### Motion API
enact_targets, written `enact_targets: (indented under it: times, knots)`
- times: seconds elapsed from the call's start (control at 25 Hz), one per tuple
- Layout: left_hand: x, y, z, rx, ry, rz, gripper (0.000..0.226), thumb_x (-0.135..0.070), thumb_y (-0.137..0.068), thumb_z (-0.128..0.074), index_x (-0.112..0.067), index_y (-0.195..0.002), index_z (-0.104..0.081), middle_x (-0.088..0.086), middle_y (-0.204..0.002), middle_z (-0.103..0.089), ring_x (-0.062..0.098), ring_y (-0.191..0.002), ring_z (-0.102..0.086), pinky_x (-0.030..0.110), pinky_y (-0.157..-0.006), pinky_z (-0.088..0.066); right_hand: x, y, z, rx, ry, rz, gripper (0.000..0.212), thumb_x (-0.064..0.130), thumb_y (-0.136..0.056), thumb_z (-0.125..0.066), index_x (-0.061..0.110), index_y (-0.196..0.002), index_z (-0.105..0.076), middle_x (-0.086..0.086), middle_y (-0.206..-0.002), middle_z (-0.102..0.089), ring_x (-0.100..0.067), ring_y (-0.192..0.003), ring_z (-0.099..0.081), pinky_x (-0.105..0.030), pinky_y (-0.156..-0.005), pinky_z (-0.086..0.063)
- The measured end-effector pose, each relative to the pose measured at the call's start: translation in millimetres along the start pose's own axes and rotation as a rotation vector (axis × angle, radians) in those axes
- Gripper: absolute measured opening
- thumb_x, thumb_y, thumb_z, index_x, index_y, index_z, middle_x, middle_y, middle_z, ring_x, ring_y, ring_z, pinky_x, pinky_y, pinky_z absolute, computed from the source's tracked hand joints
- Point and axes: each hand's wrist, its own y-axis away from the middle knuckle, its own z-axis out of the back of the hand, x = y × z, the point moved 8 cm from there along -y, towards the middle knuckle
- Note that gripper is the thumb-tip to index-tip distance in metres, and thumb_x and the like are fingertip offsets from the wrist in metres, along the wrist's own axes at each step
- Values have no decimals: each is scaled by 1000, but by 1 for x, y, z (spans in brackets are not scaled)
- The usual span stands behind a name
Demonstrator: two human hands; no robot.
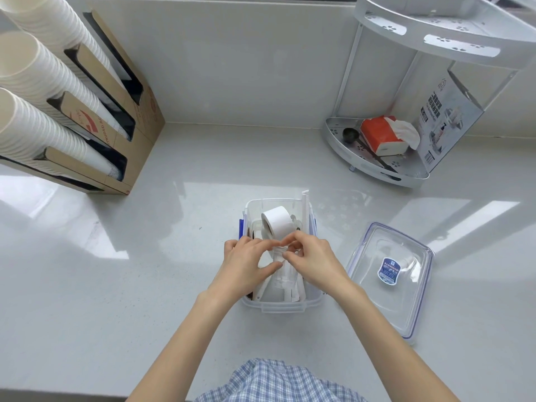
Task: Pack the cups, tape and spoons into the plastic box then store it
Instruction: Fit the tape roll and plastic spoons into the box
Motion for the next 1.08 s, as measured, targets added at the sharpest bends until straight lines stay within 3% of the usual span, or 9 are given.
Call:
enact_targets:
  times: [0.12, 0.36, 0.6, 0.68, 0.84, 1.0, 1.08]
  knots:
    - [1, 1, 5, -13, 30, 11, 38, -49, -77, -54, -38, -113, -49, -8, -108, -63, 11, -103, -46, 20, -75, -9, 2, -2, -1, -11, -68, -5, 18, 18, -85, -55, 20, -101, -61, 18, -73, -50, 4, -61, -46, -6, -51, -35]
    - [3, 7, 7, -51, -7, 30, 48, -54, -70, -59, -29, -108, -45, -11, -104, -57, 12, -103, -45, 23, -76, -11, 5, -4, -11, -1, -162, -2, 16, 20, -81, -60, 19, -98, -62, 17, -73, -54, 1, -58, -48, -13, -54, -38]
    - [12, 9, 11, -108, 133, 60, 31, -38, -76, -60, -23, -99, -47, -14, -97, -43, 9, -94, -52, 20, -77, -10, -1, -6, 6, -141, -409, -20, 10, 17, -89, -51, 23, -94, -56, 1, -92, -62, -4, -62, -60, -7, -55, -49]
    - [12, 9, 8, -106, 106, 52, 24, -35, -79, -57, -21, -96, -48, -12, -95, -41, 10, -95, -52, 20, -78, -9, 1, -2, 4, -152, -369, -1, 15, 11, -89, -49, 18, -98, -59, 0, -90, -61, -8, -65, -59, -8, -54, -49]
    - [13, 6, 6, -92, 134, 53, 21, -35, -83, -53, -23, -100, -48, -12, -99, -41, 9, -95, -52, 20, -78, -9, 8, -1, -2, -141, -278, 66, 19, 10, -88, -49, 20, -94, -64, 7, -88, -60, -7, -69, -56, -21, -70, -51]
    - [15, 9, 10, -65, 228, 46, 11, -29, -86, -50, -25, -94, -44, -13, -97, -47, 9, -95, -50, 23, -81, -14, -8, -2, 11, -242, -443, -21, 21, 7, -90, -45, 21, -98, -57, -3, -106, -60, -3, -66, -59, -11, -60, -52]
    - [12, 9, 13, -59, 268, 39, 9, -26, -87, -49, -24, -92, -42, -9, -98, -51, 12, -97, -51, 23, -82, -16, -13, -1, 13, -257, -329, -45, 21, 8, -90, -44, 17, -102, -59, -6, -109, -59, -8, -73, -62, -18, -70, -53]
